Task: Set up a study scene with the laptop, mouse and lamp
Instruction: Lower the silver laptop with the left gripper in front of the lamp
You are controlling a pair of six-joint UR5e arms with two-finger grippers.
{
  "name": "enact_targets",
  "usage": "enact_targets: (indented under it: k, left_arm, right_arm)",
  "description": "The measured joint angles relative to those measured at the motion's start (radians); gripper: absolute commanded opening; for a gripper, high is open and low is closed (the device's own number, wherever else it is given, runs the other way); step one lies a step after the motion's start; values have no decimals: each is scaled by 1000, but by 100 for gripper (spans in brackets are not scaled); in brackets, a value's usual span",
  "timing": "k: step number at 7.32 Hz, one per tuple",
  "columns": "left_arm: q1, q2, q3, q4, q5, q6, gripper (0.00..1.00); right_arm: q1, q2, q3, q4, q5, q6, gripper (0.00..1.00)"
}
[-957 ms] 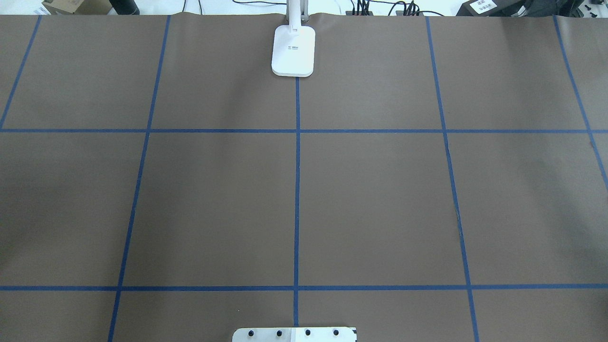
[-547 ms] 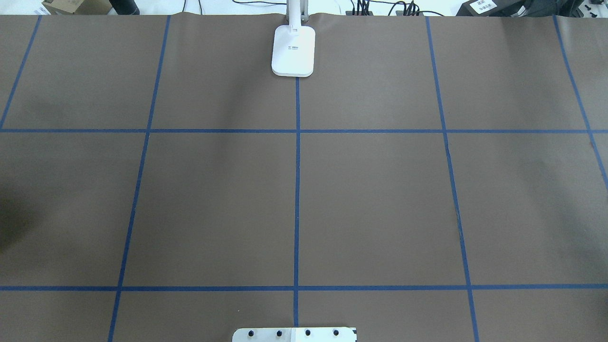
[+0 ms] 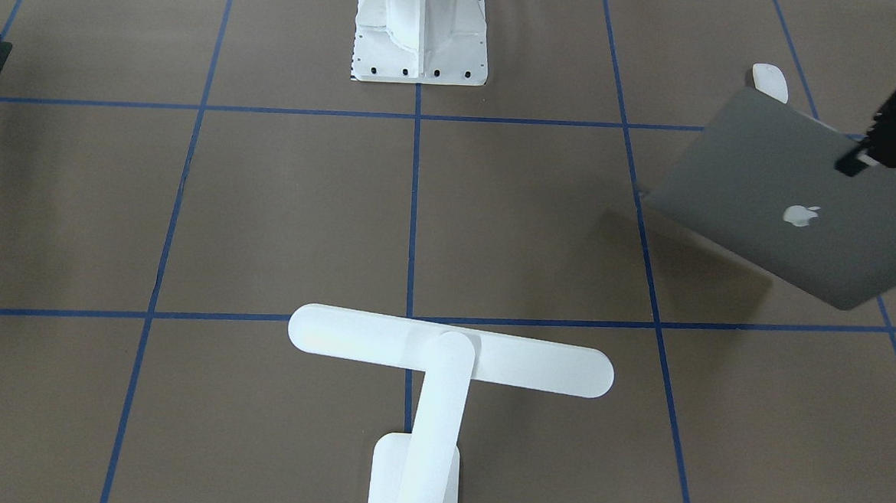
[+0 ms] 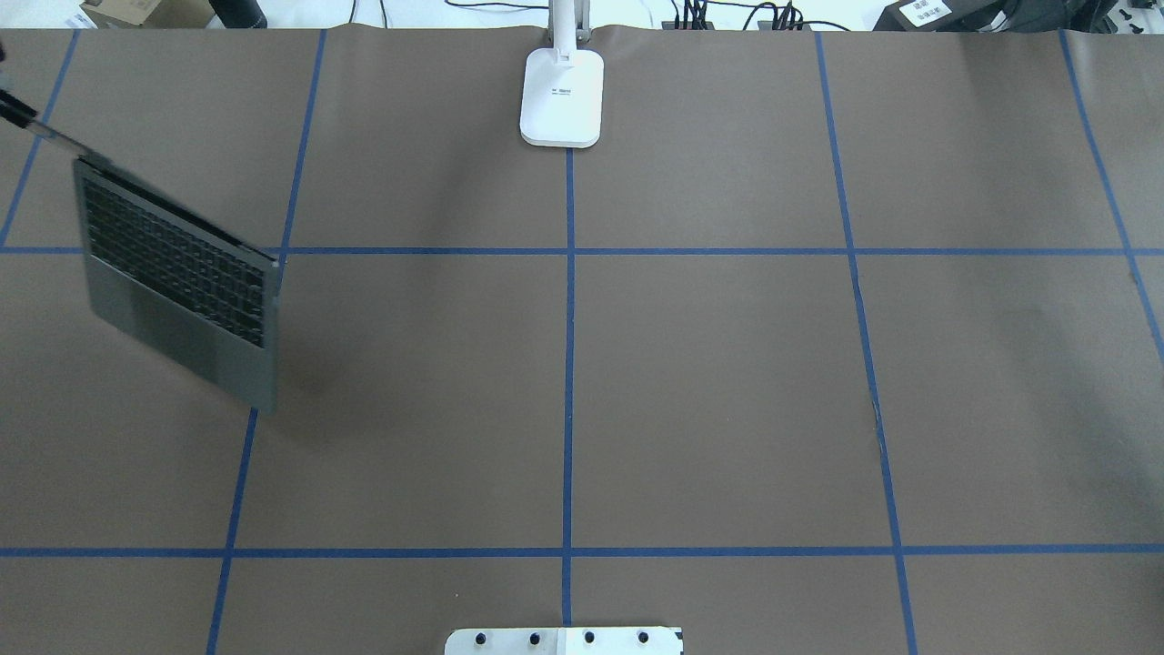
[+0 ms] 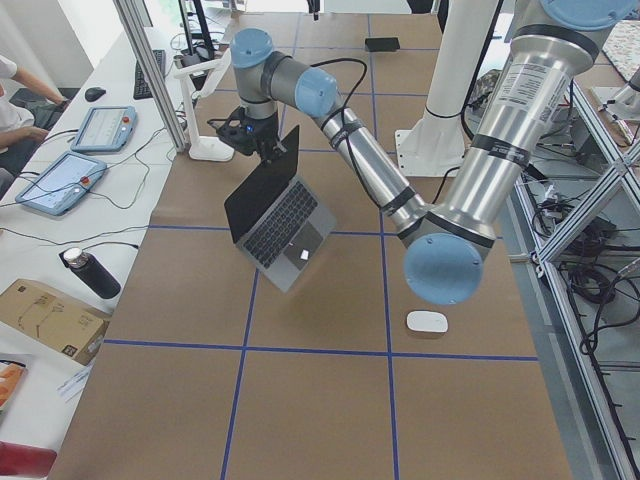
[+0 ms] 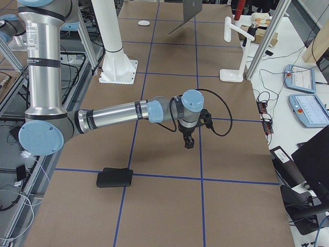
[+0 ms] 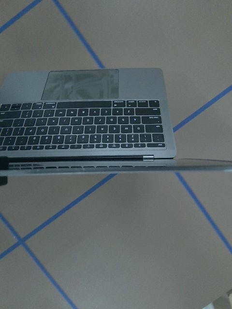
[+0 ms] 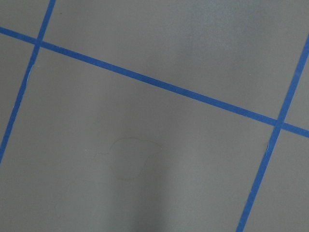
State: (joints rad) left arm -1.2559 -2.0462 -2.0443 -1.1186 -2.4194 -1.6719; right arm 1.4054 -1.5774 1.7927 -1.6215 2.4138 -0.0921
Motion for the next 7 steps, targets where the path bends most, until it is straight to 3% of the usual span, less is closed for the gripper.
enact_targets:
  k: [3, 5, 7]
  left_arm:
    - [302, -272, 19, -13, 163, -608, 0]
    - [453, -441, 189, -94, 315, -862, 0]
    - [504, -514, 349, -204, 392, -959, 0]
  right_arm:
    - [0, 36, -62, 0, 2, -1, 100]
    - [0, 40, -77, 0, 2, -1, 100]
    - [0, 40, -86, 4, 2, -1, 100]
